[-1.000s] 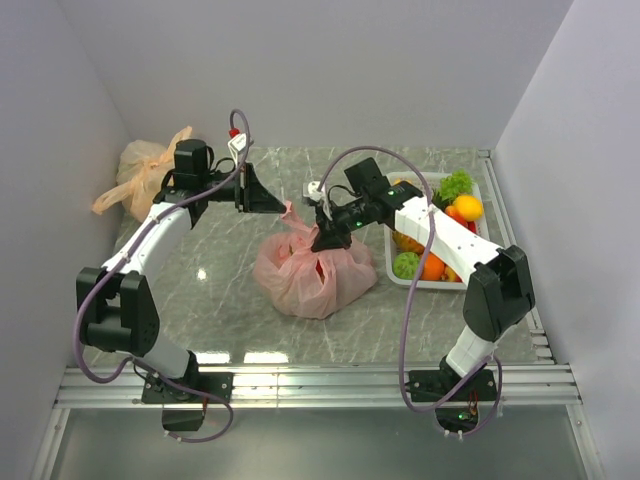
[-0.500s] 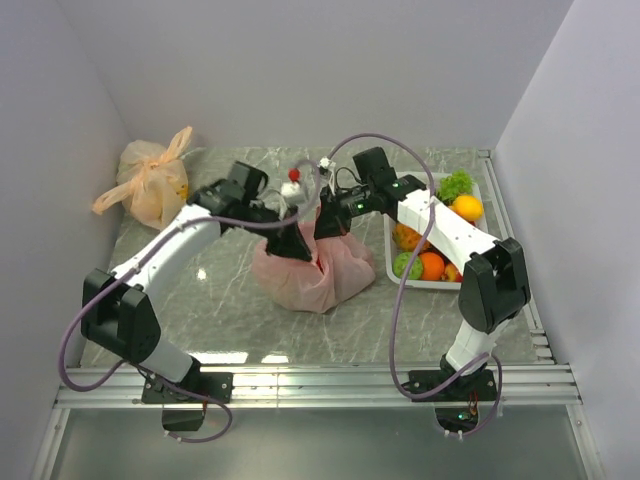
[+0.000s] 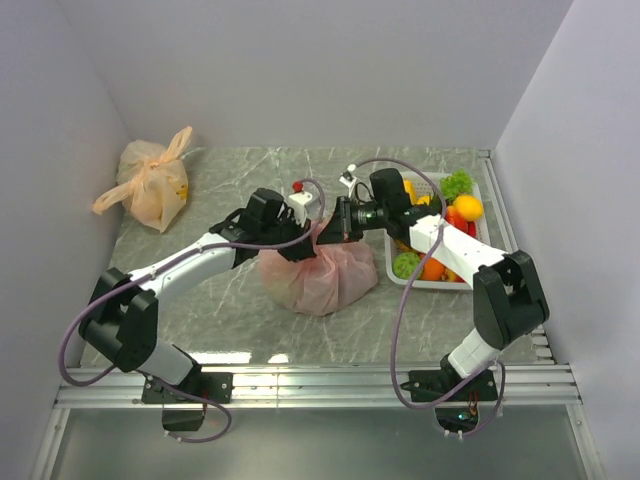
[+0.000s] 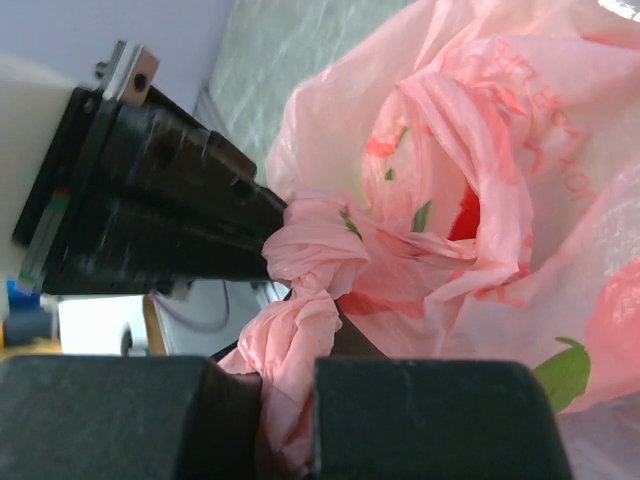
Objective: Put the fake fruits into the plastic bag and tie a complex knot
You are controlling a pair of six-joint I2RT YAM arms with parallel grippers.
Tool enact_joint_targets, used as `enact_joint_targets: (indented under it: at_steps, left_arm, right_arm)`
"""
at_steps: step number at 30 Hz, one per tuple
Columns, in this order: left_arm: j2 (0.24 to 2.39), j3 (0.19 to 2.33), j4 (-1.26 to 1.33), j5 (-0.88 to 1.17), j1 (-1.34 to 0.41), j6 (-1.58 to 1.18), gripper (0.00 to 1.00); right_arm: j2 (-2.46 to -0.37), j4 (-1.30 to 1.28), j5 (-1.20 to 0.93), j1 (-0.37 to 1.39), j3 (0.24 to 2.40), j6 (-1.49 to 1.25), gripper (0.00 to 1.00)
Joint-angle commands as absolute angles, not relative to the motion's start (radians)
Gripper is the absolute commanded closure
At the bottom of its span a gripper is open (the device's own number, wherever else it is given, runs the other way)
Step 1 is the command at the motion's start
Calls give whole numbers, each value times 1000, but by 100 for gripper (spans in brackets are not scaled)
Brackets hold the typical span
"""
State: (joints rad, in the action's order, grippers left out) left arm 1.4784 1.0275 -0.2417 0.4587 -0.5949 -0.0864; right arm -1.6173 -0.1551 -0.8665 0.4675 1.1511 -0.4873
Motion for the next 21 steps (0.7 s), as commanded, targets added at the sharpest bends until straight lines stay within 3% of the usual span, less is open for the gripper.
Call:
enact_joint_targets:
  at_steps: [1,4,8,11,16,21]
  left_arm:
    - [1546,1043,-170,258,-586,-407,100]
    - [1562,1036,-76,361,-571,-547,100]
    - [1497,1012,-14,411,-557,-536,100]
    - [1436,1032,-89,423,-514,-460,100]
    - [1416,1143,-287,639,-480,-327,100]
    - [1428,1149,-379,654,-537,-360,100]
  right_arm:
    - [-1514,110,-812,466,1120,-710,100]
    - [-1549,208,-781,471,1098,-843,100]
    - [-1577,342,-750,468,1092,-952,100]
    - [-1586,403,-749,462,1092,-1057,100]
    - [-1620,572,-704,459,1034,-1325,100]
    - [-1621,568,-677,469,1025,-1315,100]
